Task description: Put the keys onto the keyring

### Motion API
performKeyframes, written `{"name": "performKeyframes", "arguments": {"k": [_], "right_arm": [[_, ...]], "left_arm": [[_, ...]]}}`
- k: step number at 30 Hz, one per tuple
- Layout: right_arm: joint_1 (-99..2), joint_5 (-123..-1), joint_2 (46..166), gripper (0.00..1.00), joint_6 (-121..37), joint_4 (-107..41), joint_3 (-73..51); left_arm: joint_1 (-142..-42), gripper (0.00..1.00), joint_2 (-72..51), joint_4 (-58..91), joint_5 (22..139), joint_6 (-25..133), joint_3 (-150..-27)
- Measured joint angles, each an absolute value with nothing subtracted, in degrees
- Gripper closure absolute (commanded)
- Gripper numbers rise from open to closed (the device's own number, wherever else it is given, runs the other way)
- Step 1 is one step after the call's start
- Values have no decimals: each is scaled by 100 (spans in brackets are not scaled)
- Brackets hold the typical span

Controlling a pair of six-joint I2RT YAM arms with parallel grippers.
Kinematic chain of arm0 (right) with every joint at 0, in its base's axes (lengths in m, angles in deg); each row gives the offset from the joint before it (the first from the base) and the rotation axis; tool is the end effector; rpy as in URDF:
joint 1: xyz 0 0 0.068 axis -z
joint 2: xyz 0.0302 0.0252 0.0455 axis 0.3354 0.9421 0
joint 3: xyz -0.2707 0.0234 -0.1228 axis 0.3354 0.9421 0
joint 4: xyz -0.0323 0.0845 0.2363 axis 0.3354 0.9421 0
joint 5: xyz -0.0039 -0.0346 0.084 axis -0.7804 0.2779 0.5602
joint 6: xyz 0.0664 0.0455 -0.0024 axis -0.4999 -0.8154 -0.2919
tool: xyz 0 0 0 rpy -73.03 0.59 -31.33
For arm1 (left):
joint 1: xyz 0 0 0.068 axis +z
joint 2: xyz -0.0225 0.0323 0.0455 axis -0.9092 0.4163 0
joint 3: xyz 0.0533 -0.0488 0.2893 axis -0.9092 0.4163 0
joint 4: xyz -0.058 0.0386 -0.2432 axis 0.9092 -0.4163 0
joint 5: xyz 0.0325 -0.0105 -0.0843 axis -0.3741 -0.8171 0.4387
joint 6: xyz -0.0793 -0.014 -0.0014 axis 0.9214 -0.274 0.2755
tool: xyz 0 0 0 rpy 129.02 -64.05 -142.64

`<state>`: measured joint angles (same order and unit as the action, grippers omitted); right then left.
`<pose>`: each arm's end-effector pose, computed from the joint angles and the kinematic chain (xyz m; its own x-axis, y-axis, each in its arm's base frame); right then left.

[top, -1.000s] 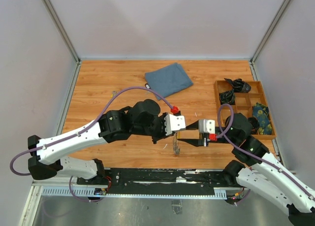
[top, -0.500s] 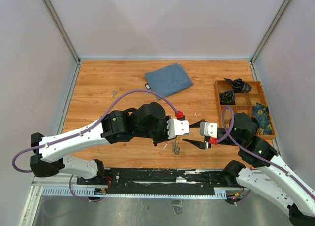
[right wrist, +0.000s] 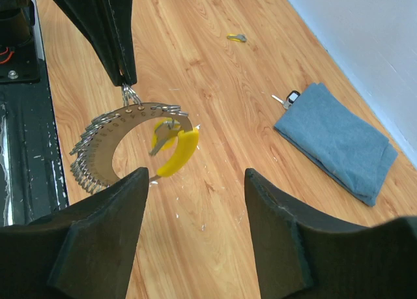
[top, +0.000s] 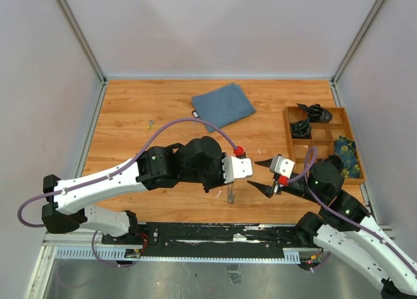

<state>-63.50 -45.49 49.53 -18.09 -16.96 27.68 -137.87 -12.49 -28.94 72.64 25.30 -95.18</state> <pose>0.0602 0.0970 0.3330 0.2209 -0.1616 -0.9618 -0.8998 0.3467 -0.2649 0.0833 -0.2657 0.3884 0.1021 0.6383 -0.7630 0.9675 0.1147 0.2255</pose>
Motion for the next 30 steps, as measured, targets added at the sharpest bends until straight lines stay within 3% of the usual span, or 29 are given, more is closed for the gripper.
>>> {"name": "performKeyframes", "arguments": {"k": [10,23,26,30], "right_arm": [[-6350,-4846,5323,34,-2631,-2778,3315],[-6350,-4634,5878,40,-3828,-4498,4053],[-6350,-4582,5972,47,-3887,-4772,4125],[-6350,-4457,6022,71,-3931,-5027,4184]], "left_arm": [[-13804,100,-1325,-2919,7351,2528,-9712],[-13885,99,-1393,-2982,7441,2526,-10029],[-13916,99,-1393,-3002,7458,2523,-10068],[-13953,99,-1393,-3054,7476,2523,-10084]]}}
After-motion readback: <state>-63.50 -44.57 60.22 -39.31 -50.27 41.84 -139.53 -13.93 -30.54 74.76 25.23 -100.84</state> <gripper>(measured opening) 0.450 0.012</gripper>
